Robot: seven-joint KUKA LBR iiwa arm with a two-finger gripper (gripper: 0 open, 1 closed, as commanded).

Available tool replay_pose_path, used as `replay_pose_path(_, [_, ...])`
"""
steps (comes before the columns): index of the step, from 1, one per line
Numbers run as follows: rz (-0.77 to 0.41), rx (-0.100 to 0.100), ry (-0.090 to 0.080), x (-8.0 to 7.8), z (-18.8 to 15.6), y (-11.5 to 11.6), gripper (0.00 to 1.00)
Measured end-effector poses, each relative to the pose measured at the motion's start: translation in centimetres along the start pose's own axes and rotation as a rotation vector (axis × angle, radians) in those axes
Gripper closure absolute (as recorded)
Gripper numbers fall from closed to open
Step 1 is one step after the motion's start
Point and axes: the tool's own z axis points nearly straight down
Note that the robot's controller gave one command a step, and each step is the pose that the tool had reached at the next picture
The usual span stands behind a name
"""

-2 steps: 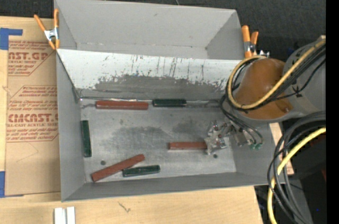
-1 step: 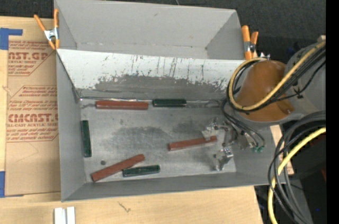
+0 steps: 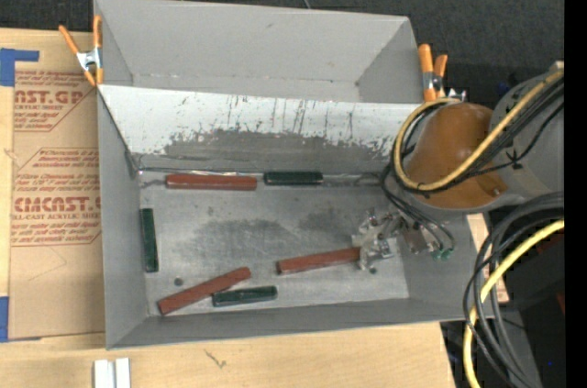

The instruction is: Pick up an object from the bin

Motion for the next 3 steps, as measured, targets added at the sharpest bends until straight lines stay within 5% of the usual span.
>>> replay_pose_path(1, [0.0, 0.0, 0.0, 0.0, 0.0, 0.0, 1.0])
replay_pose_path(3, [-0.096, -0.012, 0.026, -1.8, 0.2, -1.0, 1.0])
